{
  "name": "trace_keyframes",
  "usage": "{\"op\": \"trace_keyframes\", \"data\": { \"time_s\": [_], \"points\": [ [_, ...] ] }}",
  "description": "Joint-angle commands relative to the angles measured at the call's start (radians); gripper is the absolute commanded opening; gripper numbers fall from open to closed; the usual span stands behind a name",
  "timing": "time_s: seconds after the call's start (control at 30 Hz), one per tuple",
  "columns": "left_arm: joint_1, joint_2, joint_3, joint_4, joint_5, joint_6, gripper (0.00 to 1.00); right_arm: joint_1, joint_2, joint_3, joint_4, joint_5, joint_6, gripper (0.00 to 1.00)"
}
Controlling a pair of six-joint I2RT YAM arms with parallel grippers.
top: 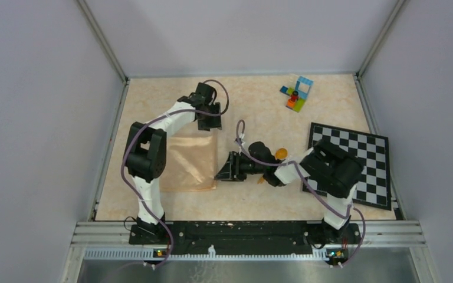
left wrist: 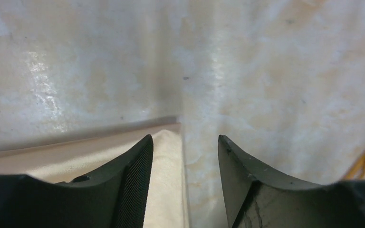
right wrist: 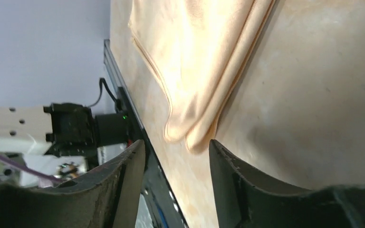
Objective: Fold the napkin into a case and place the utensils inside
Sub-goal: Turn over the upper triangle folded napkin at the center of the board, then smooth out the lower triangle-folded napkin at the center of the board.
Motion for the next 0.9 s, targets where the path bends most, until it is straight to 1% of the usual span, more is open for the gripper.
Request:
{"op": "trace_keyframes", "data": {
  "time_s": [0.0,0.07,0.13,0.17,0.23,0.27,0.33,0.37,0.47,0.53,0.6,0.7,0.8,0.87],
  "points": [
    [0.006,-0.196,0.020,0.004,0.208,0.080,0.59,-0.094,-0.213,-0.033,-0.395,0.008,-0.250,0.53],
    [0.006,-0.301,-0.080,-0.021,0.278,0.097,0.60,-0.170,-0.248,-0.045,-0.424,-0.032,-0.276,0.51],
    [0.001,-0.422,-0.278,-0.008,0.331,0.074,0.60,-0.230,-0.241,-0.008,-0.438,-0.088,-0.297,0.49],
    [-0.010,-0.487,-0.370,0.006,0.346,0.055,0.59,-0.242,-0.222,0.022,-0.441,-0.119,-0.305,0.45],
    [-0.053,-0.600,-0.527,0.010,0.329,0.006,0.59,-0.243,-0.173,0.076,-0.422,-0.163,-0.288,0.36],
    [-0.080,-0.646,-0.587,0.008,0.301,-0.025,0.59,-0.240,-0.150,0.086,-0.382,-0.191,-0.258,0.32],
    [-0.147,-0.737,-0.688,0.024,0.258,-0.089,0.60,-0.220,-0.116,0.083,-0.260,-0.232,-0.182,0.31],
    [-0.177,-0.771,-0.722,0.037,0.236,-0.112,0.60,-0.201,-0.105,0.082,-0.244,-0.238,-0.173,0.33],
    [-0.255,-0.825,-0.773,0.062,0.131,-0.150,0.58,-0.132,-0.072,0.082,-0.220,-0.237,-0.159,0.36],
    [-0.294,-0.816,-0.760,0.048,0.053,-0.143,0.52,-0.100,-0.054,0.055,-0.160,-0.227,-0.121,0.36],
    [-0.320,-0.788,-0.736,0.011,-0.033,-0.125,0.50,-0.076,-0.030,0.036,-0.102,-0.221,-0.083,0.37],
    [-0.334,-0.748,-0.738,0.018,-0.044,-0.105,0.48,-0.052,0.011,0.024,-0.024,-0.228,-0.035,0.36],
    [-0.339,-0.708,-0.739,0.046,-0.026,-0.092,0.41,-0.040,0.042,0.022,0.015,-0.224,-0.012,0.31],
    [-0.346,-0.680,-0.724,0.025,-0.045,-0.088,0.40,-0.034,0.050,0.023,0.012,-0.216,-0.010,0.28]
  ]
}}
